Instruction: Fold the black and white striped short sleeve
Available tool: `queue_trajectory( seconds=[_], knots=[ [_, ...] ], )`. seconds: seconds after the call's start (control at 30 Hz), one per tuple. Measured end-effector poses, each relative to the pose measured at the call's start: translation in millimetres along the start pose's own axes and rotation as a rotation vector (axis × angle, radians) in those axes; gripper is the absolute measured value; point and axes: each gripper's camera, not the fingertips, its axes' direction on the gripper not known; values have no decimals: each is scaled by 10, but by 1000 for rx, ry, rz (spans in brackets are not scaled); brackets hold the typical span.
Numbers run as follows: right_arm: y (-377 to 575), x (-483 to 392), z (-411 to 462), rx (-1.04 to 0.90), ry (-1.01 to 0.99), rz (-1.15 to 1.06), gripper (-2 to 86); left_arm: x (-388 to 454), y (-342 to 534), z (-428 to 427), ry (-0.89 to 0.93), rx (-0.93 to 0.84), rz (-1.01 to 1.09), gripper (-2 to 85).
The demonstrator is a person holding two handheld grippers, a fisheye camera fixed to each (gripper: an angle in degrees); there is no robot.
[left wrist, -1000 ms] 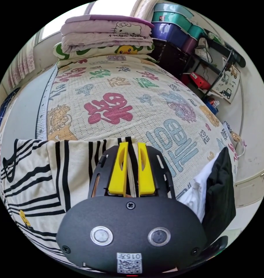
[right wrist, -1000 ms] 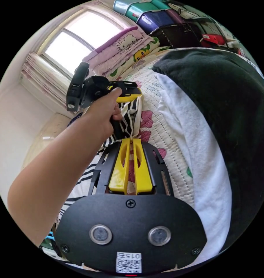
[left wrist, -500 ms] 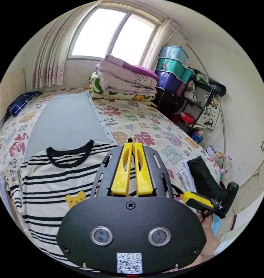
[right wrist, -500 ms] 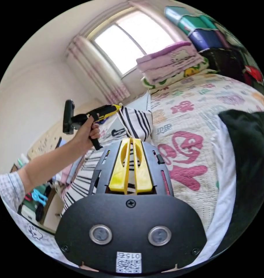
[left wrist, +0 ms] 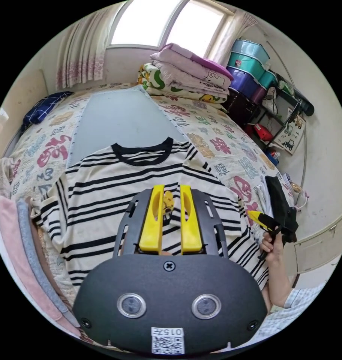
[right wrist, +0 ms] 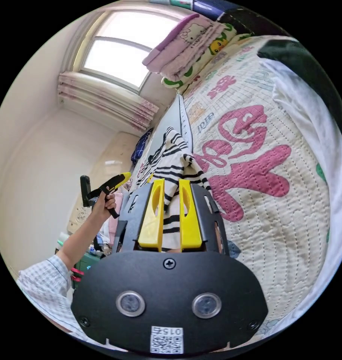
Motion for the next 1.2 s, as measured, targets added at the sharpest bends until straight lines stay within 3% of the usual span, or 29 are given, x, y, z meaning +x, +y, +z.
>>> queue_trajectory(
  seconds=[0.33,0.5,0.63,0.77,0.97,1.2],
  knots=[
    [-704,482,294,19,67,134,22,352,-682,1251,-1,-106,38,80],
    [-788,613,257,74,122,166,0,305,-644,1300,-65,-53,32,65],
    [-678,576,131,121,158,96,-1,192,-333,947,162,80,80,69],
    [-560,588,61,21,150,1,9,-2,69,658,247,4,109,81],
    [-431,532,60,-151,26,-146,54,-733,871,235,92,17,-47,103],
    [-143,531,593,-289,111,-227,91,-943,1094,331,157,1,-89,92]
  ],
)
